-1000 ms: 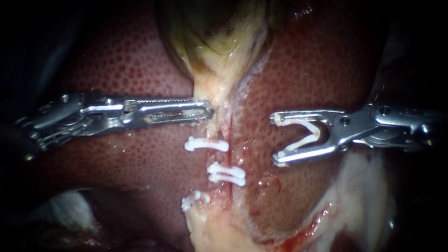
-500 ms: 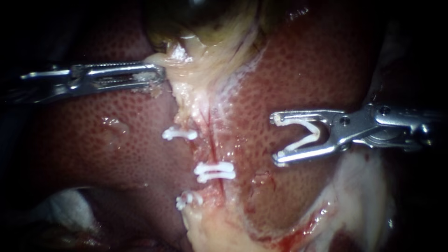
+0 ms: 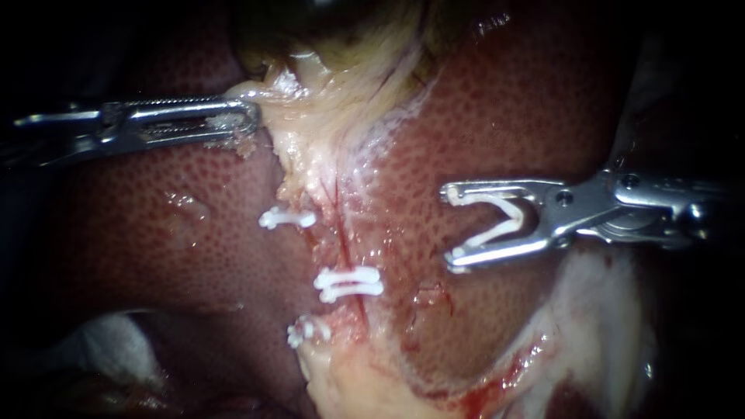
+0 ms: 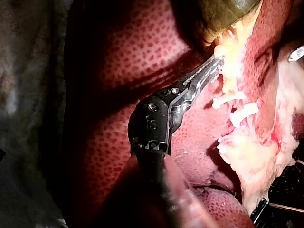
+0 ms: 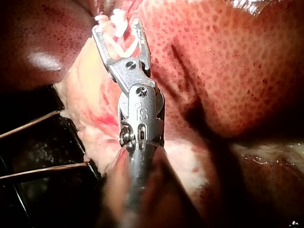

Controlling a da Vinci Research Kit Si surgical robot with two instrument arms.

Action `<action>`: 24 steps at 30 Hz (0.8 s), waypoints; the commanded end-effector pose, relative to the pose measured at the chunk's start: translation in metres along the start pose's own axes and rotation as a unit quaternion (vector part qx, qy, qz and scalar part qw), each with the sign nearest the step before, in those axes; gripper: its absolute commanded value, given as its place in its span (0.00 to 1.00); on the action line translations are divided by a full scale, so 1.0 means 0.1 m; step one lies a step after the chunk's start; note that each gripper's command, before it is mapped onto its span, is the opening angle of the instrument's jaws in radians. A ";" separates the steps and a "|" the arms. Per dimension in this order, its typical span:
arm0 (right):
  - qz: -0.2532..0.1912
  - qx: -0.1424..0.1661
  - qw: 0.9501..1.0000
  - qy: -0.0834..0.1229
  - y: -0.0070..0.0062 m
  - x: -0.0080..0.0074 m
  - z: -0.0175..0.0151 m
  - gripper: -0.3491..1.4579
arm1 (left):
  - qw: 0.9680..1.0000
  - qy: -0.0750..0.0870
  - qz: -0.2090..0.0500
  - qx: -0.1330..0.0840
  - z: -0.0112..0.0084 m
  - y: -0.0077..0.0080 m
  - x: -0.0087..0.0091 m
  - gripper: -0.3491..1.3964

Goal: Clipping third clip right tube

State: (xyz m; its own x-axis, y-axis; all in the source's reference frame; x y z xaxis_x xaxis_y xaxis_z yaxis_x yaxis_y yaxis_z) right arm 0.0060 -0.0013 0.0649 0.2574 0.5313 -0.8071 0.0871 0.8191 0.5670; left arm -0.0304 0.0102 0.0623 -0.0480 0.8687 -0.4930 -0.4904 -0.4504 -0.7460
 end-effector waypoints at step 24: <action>0.075 0.042 0.996 -0.030 0.036 -0.097 0.138 0.47 | 1.000 0.001 0.000 0.003 0.002 0.006 0.000 0.00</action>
State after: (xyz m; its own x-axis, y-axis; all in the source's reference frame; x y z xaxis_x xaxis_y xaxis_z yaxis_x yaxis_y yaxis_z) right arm 0.0171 -0.0066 0.0771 0.3317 0.6345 -0.6981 0.1229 0.7047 0.6988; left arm -0.0308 0.0100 0.0619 -0.0461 0.8686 -0.4933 -0.4947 -0.4489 -0.7441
